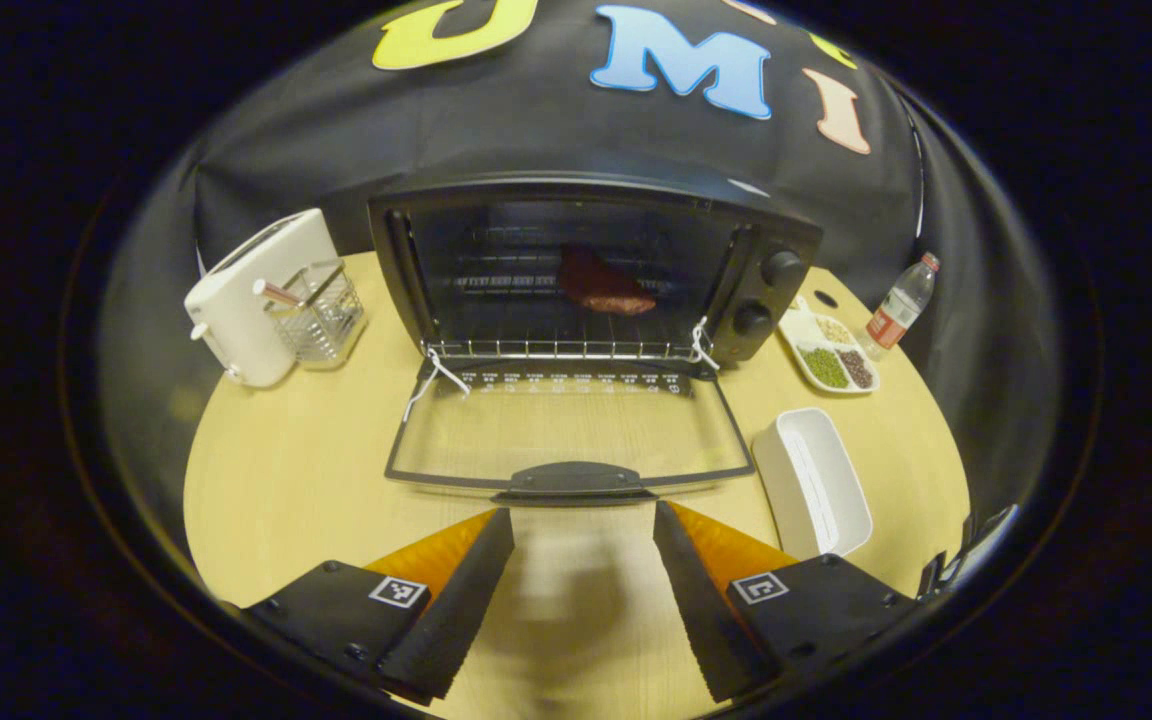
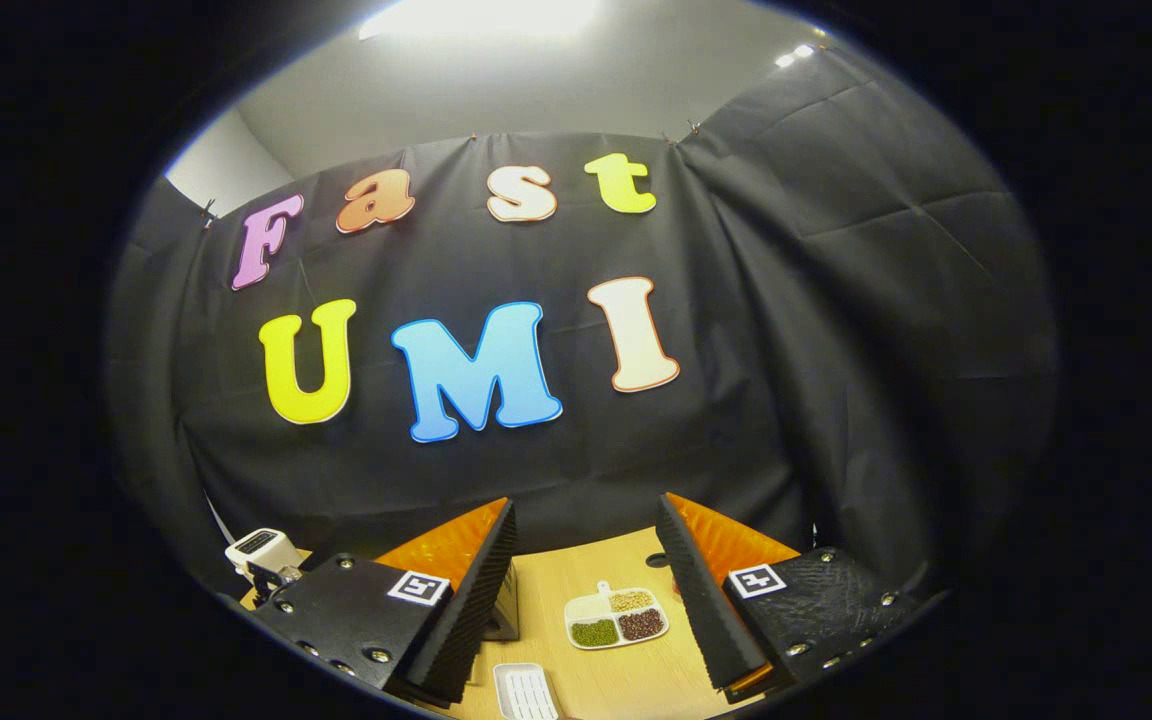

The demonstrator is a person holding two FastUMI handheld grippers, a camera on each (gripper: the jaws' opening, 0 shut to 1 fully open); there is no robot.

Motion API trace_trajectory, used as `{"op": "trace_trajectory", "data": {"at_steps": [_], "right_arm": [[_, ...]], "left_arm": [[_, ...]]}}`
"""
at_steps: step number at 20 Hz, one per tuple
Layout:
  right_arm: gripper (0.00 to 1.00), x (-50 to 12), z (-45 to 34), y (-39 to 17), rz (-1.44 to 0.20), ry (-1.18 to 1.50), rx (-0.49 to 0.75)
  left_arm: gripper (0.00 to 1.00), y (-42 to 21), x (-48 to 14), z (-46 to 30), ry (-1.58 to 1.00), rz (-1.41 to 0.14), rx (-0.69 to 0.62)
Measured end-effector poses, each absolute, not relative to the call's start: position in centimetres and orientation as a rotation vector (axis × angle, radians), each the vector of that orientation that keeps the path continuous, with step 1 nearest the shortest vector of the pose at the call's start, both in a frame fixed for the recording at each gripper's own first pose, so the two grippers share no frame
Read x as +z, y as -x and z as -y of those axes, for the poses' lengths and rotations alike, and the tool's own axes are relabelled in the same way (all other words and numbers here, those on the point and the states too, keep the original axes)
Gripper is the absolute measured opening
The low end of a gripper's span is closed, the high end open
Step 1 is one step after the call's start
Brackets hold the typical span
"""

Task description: Open the electric oven with the left hand, put the food in, and close the electric oven.

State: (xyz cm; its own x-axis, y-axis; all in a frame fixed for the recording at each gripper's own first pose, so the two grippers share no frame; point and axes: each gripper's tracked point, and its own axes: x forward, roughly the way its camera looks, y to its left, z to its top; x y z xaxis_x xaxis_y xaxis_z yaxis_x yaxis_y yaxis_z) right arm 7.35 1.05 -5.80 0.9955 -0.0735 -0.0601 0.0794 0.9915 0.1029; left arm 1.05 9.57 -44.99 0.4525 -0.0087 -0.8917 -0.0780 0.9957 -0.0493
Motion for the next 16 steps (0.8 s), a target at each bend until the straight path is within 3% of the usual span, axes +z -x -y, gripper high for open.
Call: {"op": "trace_trajectory", "data": {"at_steps": [16], "right_arm": [[0.86, -6.5, 0.9, -8.8, -0.081, -0.089, -0.119]], "left_arm": [[0.95, -1.7, -51.5, -10.1, 0.078, -1.305, 0.053]]}}
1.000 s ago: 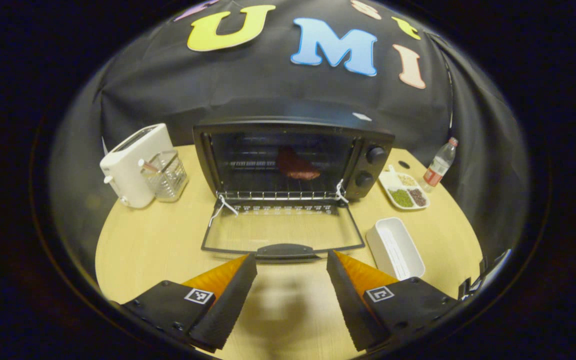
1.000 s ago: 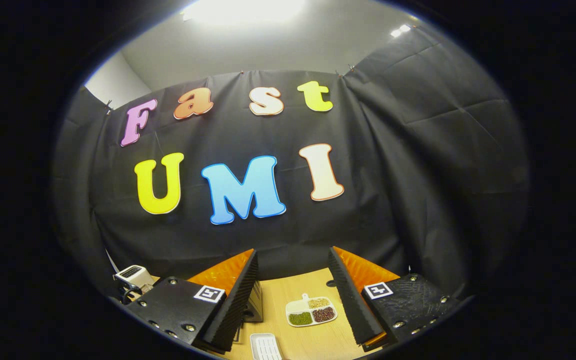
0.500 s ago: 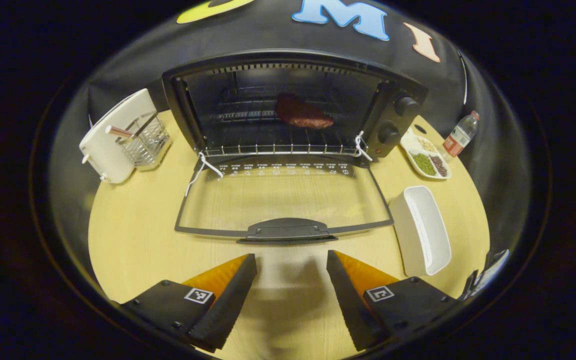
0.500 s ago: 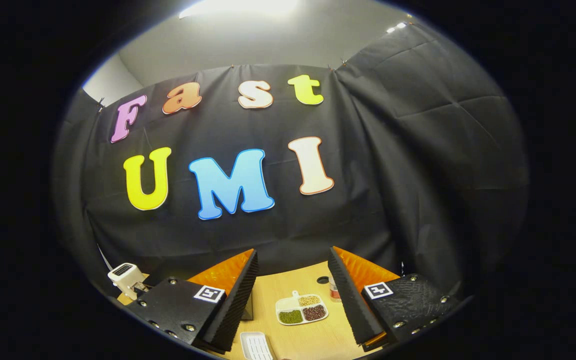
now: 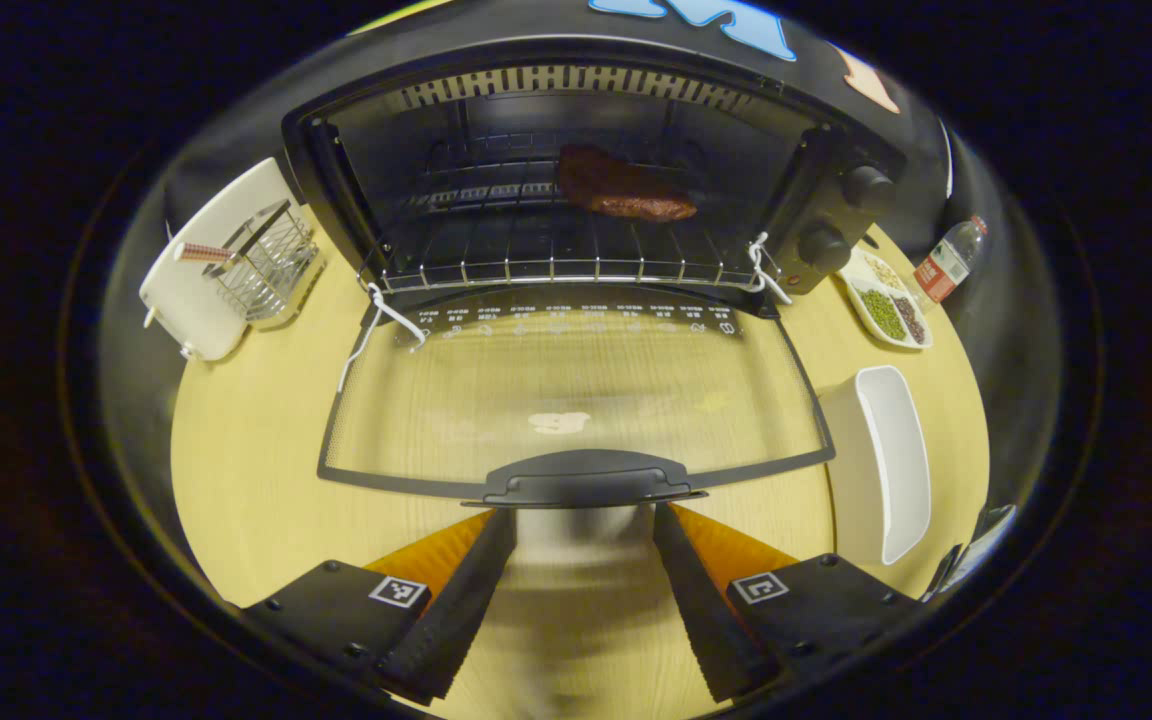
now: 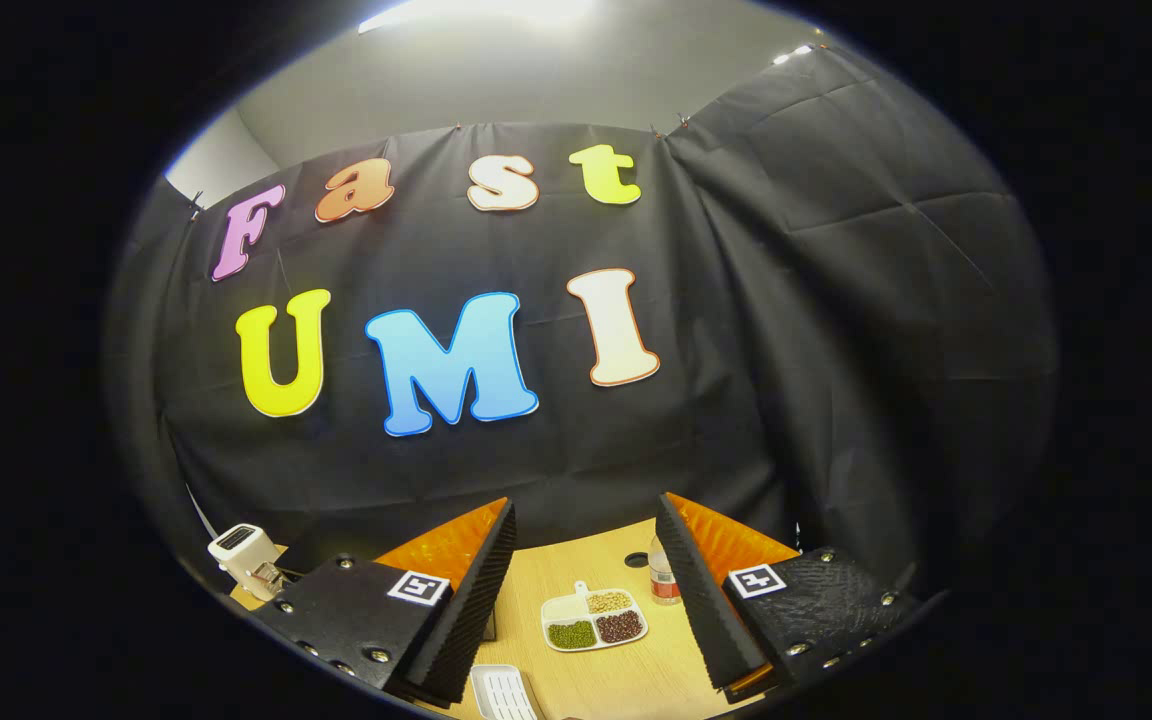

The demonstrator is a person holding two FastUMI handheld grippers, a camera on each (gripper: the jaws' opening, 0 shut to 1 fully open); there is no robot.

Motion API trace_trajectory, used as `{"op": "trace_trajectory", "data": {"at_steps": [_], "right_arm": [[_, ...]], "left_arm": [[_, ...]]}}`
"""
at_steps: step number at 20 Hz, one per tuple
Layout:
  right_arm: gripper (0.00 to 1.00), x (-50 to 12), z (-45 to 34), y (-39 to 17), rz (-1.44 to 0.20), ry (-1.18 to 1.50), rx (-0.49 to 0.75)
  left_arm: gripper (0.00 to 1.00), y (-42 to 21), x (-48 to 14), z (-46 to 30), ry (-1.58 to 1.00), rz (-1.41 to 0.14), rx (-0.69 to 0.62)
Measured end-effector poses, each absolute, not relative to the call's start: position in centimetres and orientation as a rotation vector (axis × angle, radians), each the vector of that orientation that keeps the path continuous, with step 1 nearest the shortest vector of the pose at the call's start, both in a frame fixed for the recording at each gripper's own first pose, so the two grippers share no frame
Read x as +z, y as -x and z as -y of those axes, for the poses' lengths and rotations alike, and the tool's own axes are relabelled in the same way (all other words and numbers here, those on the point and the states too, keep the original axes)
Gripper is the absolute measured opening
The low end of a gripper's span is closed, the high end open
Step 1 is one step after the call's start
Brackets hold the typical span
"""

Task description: Open the electric oven with the left hand, put the food in, and close the electric oven.

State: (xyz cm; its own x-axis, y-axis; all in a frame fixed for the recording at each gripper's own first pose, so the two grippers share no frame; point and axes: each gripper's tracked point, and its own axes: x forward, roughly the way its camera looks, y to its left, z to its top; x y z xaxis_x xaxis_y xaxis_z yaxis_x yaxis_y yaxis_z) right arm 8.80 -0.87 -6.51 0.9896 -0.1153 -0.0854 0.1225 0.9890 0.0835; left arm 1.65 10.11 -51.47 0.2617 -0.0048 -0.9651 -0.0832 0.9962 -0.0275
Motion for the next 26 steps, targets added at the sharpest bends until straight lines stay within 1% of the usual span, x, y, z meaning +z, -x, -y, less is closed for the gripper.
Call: {"op": "trace_trajectory", "data": {"at_steps": [7, 11, 12, 14, 19, 20, 21, 22, 24, 25, 26], "right_arm": [[0.86, -6.2, 0.1, -8.2, -0.079, -0.085, -0.108], [0.86, -6.6, -0.4, -7.9, -0.094, -0.085, -0.102], [0.86, -6.9, -0.5, -7.8, -0.104, -0.086, -0.099], [0.86, -7.5, -0.8, -7.7, -0.122, -0.087, -0.094], [0.86, -7.2, -2.2, -7.8, -0.121, -0.087, -0.067], [0.86, -7.2, -2.4, -7.8, -0.122, -0.089, -0.062], [0.86, -7.3, -2.6, -7.8, -0.126, -0.088, -0.059], [0.86, -7.5, -2.7, -8.0, -0.131, -0.087, -0.058], [0.86, -7.6, -3.0, -8.1, -0.135, -0.09, -0.054], [0.86, -7.7, -3.2, -8.1, -0.138, -0.091, -0.051], [0.86, -7.9, -3.2, -8.0, -0.143, -0.09, -0.049]], "left_arm": [[0.94, -1.8, -51.4, -10.2, 0.086, -1.325, 0.04], [0.95, -1.8, -50.2, -10.1, 0.082, -1.293, 0.027], [0.97, -1.8, -49.8, -10.1, 0.088, -1.283, 0.023], [0.94, -1.8, -49.0, -10.1, 0.097, -1.262, 0.016], [0.95, -2.0, -47.1, -10.0, 0.122, -1.223, 0.007], [0.97, -2.1, -46.8, -10.0, 0.127, -1.215, 0.007], [0.93, -2.2, -46.5, -10.0, 0.126, -1.206, 0.006], [0.93, -2.3, -46.2, -10.0, 0.123, -1.195, 0.004], [0.96, -2.5, -45.5, -10.0, 0.129, -1.179, 0.0], [0.95, -2.6, -45.3, -10.0, 0.134, -1.174, -0.001], [0.96, -2.7, -45.1, -10.1, 0.131, -1.167, 0.0]]}}
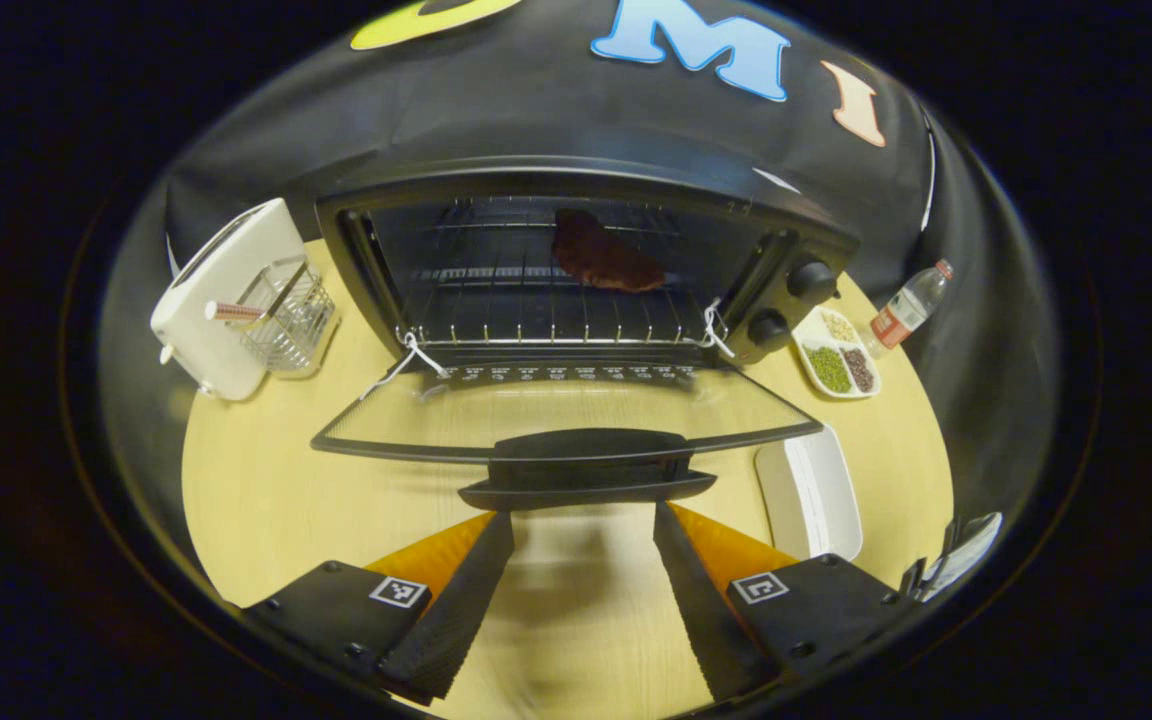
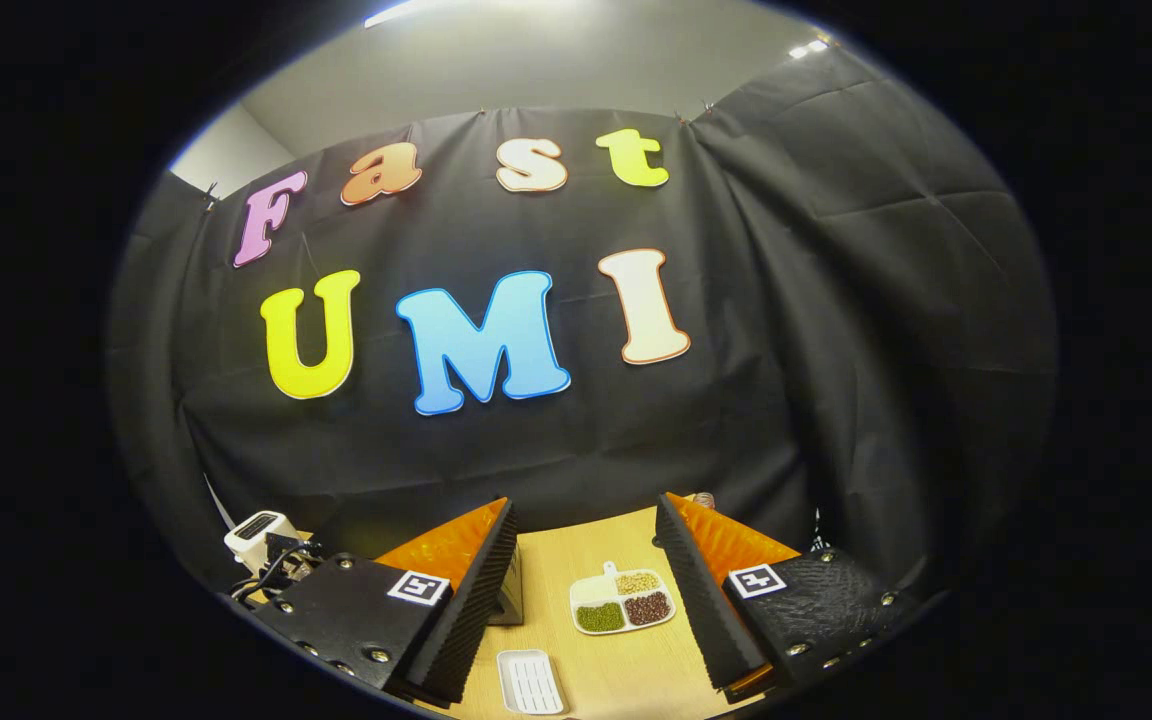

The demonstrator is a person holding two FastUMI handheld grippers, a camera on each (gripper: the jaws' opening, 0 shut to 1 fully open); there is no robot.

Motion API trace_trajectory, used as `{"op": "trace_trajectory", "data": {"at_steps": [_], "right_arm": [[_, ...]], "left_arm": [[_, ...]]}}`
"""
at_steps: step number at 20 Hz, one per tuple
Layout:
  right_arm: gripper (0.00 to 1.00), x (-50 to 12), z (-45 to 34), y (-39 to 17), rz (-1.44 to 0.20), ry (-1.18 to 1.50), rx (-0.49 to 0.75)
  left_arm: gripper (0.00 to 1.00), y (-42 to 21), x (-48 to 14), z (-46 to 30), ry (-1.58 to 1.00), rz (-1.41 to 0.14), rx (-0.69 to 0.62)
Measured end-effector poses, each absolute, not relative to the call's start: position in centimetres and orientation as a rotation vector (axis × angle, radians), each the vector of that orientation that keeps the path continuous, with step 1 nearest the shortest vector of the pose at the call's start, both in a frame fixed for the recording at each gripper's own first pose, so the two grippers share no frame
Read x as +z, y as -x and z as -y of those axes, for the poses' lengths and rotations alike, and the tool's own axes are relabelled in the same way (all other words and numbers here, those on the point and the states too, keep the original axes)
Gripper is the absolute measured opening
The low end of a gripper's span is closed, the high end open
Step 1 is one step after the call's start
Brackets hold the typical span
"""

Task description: Open the electric oven with the left hand, put the food in, and close the electric oven.

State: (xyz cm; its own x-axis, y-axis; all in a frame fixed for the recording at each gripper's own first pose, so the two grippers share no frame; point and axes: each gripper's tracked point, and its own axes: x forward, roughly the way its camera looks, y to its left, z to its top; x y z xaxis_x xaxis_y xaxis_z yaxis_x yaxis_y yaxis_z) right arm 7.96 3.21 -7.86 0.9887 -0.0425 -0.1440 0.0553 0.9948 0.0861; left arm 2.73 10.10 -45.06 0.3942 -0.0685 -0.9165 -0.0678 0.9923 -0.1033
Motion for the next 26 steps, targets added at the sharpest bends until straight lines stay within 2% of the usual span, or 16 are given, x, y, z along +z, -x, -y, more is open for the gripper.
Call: {"op": "trace_trajectory", "data": {"at_steps": [3, 6, 11, 16, 21, 26], "right_arm": [[0.86, -8.1, -3.3, -7.8, -0.155, -0.093, -0.048], [0.86, -8.4, -2.9, -7.8, -0.162, -0.102, -0.059], [0.86, -8.5, -2.2, -7.6, -0.167, -0.109, -0.088], [0.86, -8.8, -1.8, -7.4, -0.176, -0.109, -0.097], [0.86, -8.2, -2.3, -7.7, -0.154, -0.076, -0.06], [0.86, -6.7, -4.9, -8.0, -0.134, -0.064, 0.016]], "left_arm": [[0.94, -3.5, -44.2, -10.2, 0.093, -1.133, -0.008], [0.97, -4.7, -43.6, -10.1, 0.106, -1.104, -0.002], [0.95, -6.5, -41.7, -10.4, 0.113, -1.047, 0.006], [0.96, -8.7, -40.7, -11.1, 0.123, -1.01, 0.021], [0.95, -10.1, -35.3, -11.3, 0.122, -0.834, 0.036], [0.96, -10.2, -26.3, -10.7, 0.127, -0.605, 0.039]]}}
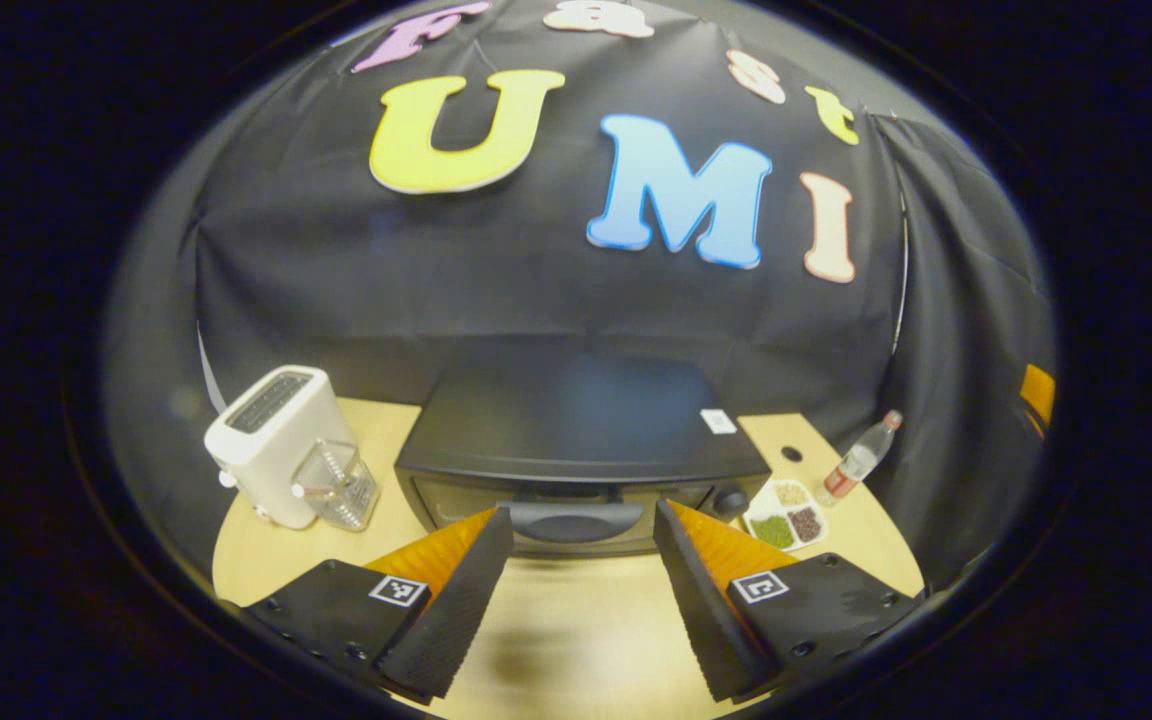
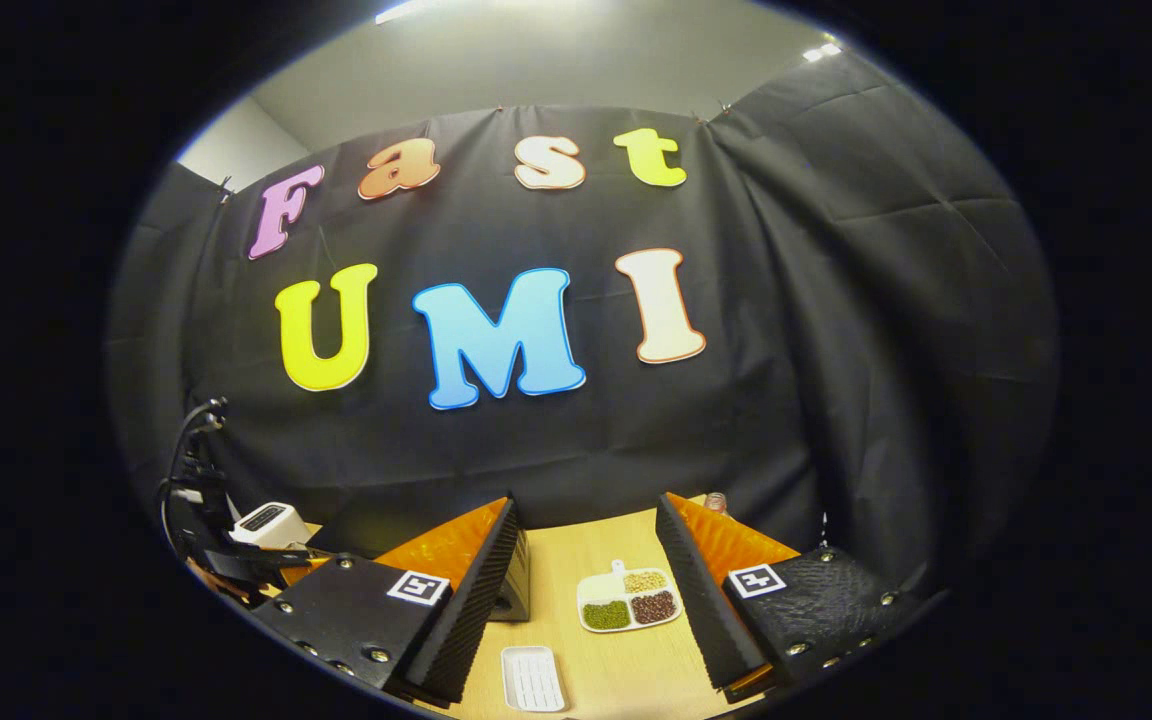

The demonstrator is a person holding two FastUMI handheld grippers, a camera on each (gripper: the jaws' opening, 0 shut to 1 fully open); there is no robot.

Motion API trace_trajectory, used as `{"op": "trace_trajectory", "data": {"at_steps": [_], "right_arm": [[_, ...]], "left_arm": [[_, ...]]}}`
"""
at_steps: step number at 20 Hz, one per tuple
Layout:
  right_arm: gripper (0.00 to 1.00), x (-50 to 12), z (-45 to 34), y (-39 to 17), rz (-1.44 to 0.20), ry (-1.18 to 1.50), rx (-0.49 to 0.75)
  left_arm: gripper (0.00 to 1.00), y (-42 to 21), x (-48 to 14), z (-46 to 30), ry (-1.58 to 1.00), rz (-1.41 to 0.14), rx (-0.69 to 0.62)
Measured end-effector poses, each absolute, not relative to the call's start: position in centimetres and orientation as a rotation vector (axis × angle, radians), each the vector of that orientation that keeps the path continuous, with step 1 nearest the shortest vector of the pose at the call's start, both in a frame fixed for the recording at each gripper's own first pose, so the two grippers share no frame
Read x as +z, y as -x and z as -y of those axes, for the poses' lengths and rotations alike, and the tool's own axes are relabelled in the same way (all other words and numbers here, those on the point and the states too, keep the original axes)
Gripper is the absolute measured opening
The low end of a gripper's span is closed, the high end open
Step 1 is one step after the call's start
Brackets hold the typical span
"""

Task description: Open the electric oven with the left hand, put the food in, and close the electric oven.

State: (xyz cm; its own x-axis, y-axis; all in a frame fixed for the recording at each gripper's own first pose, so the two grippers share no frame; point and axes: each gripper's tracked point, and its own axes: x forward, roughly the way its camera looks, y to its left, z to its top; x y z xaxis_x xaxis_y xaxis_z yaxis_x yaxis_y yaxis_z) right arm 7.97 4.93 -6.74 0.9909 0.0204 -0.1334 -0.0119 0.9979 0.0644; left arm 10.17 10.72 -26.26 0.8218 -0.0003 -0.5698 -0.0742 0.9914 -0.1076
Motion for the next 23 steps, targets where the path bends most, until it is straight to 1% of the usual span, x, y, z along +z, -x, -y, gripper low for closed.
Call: {"op": "trace_trajectory", "data": {"at_steps": [2, 6, 7, 8, 9, 11, 15, 16, 17, 18, 19, 21, 23], "right_arm": [[0.86, -5.8, -5.7, -8.0, -0.114, -0.061, 0.054], [0.86, -4.9, -6.2, -8.0, -0.086, -0.032, 0.096], [0.9, -4.6, -6.3, -7.9, -0.077, -0.026, 0.106], [0.92, -4.1, -6.3, -7.8, -0.061, -0.019, 0.113], [0.92, -3.7, -6.3, -7.6, -0.049, -0.016, 0.123], [0.92, -3.2, -6.8, -7.2, -0.04, -0.022, 0.154], [0.92, -2.4, -7.5, -6.3, -0.031, -0.04, 0.211], [0.92, -2.4, -7.5, -5.8, -0.032, -0.042, 0.21], [0.96, -2.0, -7.6, -5.3, -0.024, -0.043, 0.207], [0.92, -1.7, -7.6, -4.8, -0.019, -0.04, 0.198], [0.92, -1.4, -7.6, -4.4, -0.019, -0.033, 0.187], [0.92, -0.7, -8.2, -3.2, -0.012, -0.033, 0.191], [0.92, 0.0, -8.5, -2.5, 0.004, -0.018, 0.188]], "left_arm": [[0.95, -9.8, -22.1, -10.1, 0.14, -0.507, 0.043], [0.97, -8.1, -13.7, -9.5, 0.125, -0.277, 0.061], [0.97, -7.1, -12.3, -9.4, 0.106, -0.247, 0.072], [0.96, -6.0, -11.4, -9.3, 0.085, -0.226, 0.09], [0.93, -5.3, -10.7, -9.2, 0.068, -0.209, 0.105], [0.95, -4.1, -9.1, -8.6, 0.041, -0.183, 0.13], [0.96, -2.4, -7.0, -6.8, 0.038, -0.134, 0.121], [0.96, -2.0, -6.8, -6.5, 0.048, -0.134, 0.118], [0.97, -1.6, -6.5, -6.5, 0.058, -0.127, 0.113], [0.97, -1.4, -6.2, -6.6, 0.07, -0.121, 0.107], [0.97, -1.3, -5.9, -6.6, 0.078, -0.121, 0.098], [0.93, -1.4, -5.7, -6.8, 0.073, -0.115, 0.082], [0.96, -1.2, -5.1, -6.9, 0.063, -0.104, 0.074]]}}
